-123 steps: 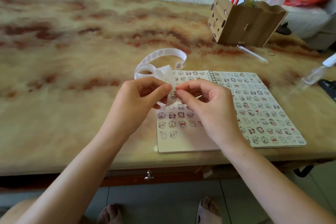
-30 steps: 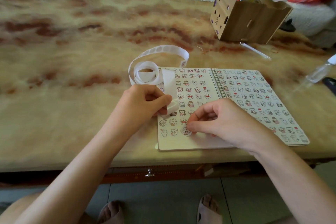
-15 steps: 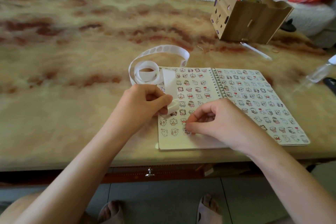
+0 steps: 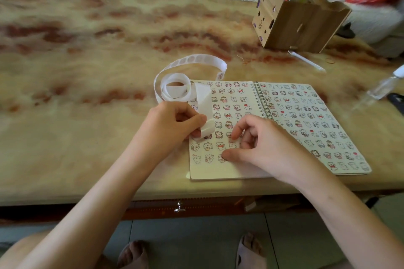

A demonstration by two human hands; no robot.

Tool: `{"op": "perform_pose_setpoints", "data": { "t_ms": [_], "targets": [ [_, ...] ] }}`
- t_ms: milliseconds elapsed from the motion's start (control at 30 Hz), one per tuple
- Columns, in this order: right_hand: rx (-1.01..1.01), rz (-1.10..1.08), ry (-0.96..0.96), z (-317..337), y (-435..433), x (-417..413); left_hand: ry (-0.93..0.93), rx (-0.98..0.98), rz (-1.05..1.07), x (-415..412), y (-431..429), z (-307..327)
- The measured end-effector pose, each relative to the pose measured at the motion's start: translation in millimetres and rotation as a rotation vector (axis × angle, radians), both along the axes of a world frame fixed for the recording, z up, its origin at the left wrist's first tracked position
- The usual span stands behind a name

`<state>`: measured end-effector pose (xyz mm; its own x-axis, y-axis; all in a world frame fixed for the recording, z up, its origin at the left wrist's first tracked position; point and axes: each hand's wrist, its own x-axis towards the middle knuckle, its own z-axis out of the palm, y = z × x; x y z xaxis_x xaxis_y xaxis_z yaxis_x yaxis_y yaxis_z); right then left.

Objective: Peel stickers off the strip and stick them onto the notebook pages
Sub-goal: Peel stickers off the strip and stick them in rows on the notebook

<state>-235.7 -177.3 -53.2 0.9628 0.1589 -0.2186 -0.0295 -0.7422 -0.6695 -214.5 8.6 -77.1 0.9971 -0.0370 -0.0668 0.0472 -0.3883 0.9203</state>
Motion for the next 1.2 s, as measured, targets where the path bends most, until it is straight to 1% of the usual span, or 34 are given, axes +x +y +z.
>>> {"op": "perform_pose_setpoints", "data": {
  "t_ms": [100, 200, 333, 467, 667, 767, 933, 1100, 1200],
  "targets": [
    [0.026, 0.021, 0.051, -0.5, -2.6, 3.8, -0.002, 0.003, -0.001, -0.5, -0.2, -0.1],
    [0.038, 0.031, 0.06, -0.7, -4.4, 5.3, 0.001, 0.007, -0.001, -0.3, 0.1, -0.4],
    [0.03, 0.021, 0.06, 1.5, -2.0, 3.4, 0.006, -0.002, 0.006, -0.4, -0.3, -0.2],
    [-0.02, 0.054, 0.079, 2.4, -1.5, 3.0, 0.007, 0.011, 0.011, -0.4, -1.0, 0.9],
    [0.033, 0.09, 0.141, 5.0, -6.5, 7.3, 0.01, 0.024, 0.02, -1.2, -1.5, 2.0],
    [0.033, 0.043, 0.111, 3.8, -4.2, 6.5, 0.011, 0.021, 0.021, -1.9, -1.5, 2.3],
    [-0.071, -0.003, -0.011, -3.5, 2.6, 3.4, 0.014, 0.021, 0.02, -2.2, -2.4, 3.3],
    [-0.043, 0.031, 0.046, -1.3, -2.6, 6.5, 0.005, 0.03, 0.026, -3.5, -2.1, 4.7],
    [-0.008, 0.033, 0.011, -0.8, -2.8, 7.2, -0.026, 0.021, 0.04, -5.2, -3.7, 7.5]
  ]
}}
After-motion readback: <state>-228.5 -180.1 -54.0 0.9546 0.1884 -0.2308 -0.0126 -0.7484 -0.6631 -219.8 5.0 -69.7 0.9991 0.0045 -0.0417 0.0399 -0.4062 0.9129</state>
